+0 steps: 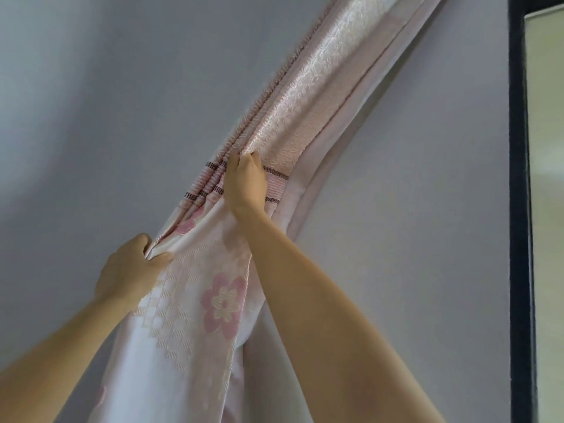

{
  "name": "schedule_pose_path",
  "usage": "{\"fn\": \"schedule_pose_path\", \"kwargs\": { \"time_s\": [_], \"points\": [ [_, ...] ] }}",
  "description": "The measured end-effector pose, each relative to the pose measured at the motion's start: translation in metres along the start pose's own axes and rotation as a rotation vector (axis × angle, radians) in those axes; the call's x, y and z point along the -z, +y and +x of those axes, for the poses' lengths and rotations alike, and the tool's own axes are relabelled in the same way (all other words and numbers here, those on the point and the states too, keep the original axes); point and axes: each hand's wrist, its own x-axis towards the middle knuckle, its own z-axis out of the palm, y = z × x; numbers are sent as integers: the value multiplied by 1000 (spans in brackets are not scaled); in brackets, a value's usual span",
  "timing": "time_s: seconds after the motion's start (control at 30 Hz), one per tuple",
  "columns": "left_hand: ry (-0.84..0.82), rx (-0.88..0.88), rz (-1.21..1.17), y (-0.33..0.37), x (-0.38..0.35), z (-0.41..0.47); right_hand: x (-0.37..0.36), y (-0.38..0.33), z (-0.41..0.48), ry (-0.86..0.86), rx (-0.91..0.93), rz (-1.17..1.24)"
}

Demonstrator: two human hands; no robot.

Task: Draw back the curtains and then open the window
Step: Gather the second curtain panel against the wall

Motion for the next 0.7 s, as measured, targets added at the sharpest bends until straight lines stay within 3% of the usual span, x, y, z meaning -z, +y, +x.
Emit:
{"fn": "schedule_pose_path", "kwargs": {
  "time_s": [0.27, 0.7],
  "points": [
    [43, 1, 104, -42, 29, 40, -61, -17, 8, -7, 32, 90],
    [-96, -74, 105, -91, 17, 114, -120, -14, 35, 42, -62, -103]
  ]
}}
